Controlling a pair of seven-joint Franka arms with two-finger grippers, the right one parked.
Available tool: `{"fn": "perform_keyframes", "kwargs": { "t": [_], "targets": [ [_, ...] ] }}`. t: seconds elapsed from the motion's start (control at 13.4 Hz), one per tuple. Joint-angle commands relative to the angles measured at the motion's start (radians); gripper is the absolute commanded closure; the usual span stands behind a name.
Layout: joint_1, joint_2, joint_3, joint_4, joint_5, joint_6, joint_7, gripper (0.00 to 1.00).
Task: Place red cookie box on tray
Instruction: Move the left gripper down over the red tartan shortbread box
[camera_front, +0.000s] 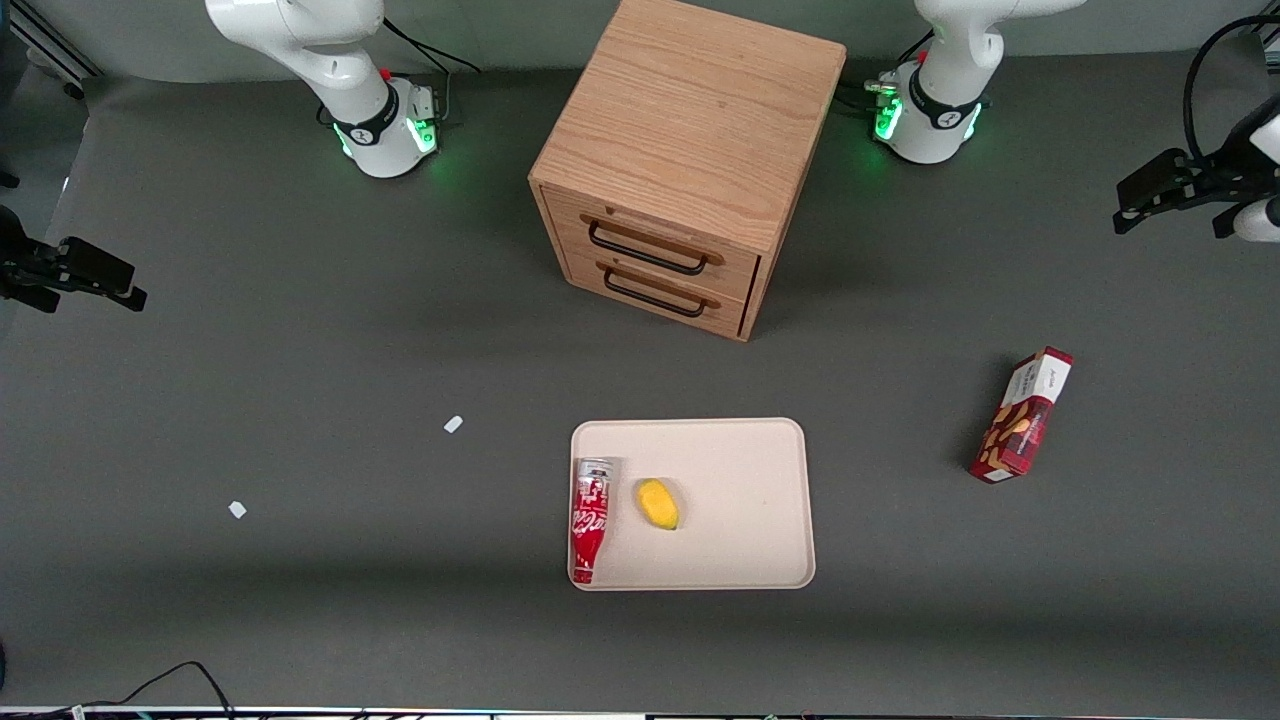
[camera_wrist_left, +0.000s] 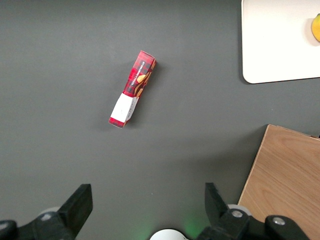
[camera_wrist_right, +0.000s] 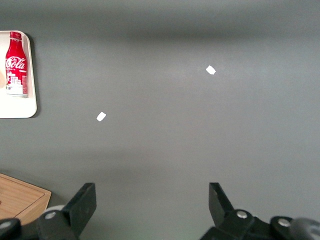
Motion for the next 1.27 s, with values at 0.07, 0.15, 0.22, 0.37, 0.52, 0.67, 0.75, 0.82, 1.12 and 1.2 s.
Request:
{"fn": "perform_keyframes", "kwargs": {
  "t": [0.07,0.15,0.22,0.37,0.52,0.67,0.75,0.82,1.12,1.2],
  "targets": [
    [0.002,-0.013,-0.004,0.000,0.013,-0.013,-0.024,0.00],
    [0.002,-0.009,-0.006,0.000,0.013,-0.006,-0.022,0.00],
    [0.002,-0.003,-0.004,-0.003,0.015,-0.003,-0.021,0.00],
    [0.002,0.033,0.005,-0.020,0.018,0.023,0.001,0.00],
    [-0.001,0.069,0.005,-0.047,0.019,0.080,0.072,0.00],
    [-0.001,0.150,0.007,-0.047,0.053,0.120,0.218,0.00],
    [0.002,0.184,0.008,-0.049,0.059,0.167,0.258,0.00],
    [0.002,0.221,0.008,-0.047,0.061,0.204,0.293,0.00],
    [0.011,0.330,0.028,-0.119,0.056,0.382,0.393,0.00],
    [0.016,0.347,0.031,-0.159,0.056,0.439,0.397,0.00]
  ]
}}
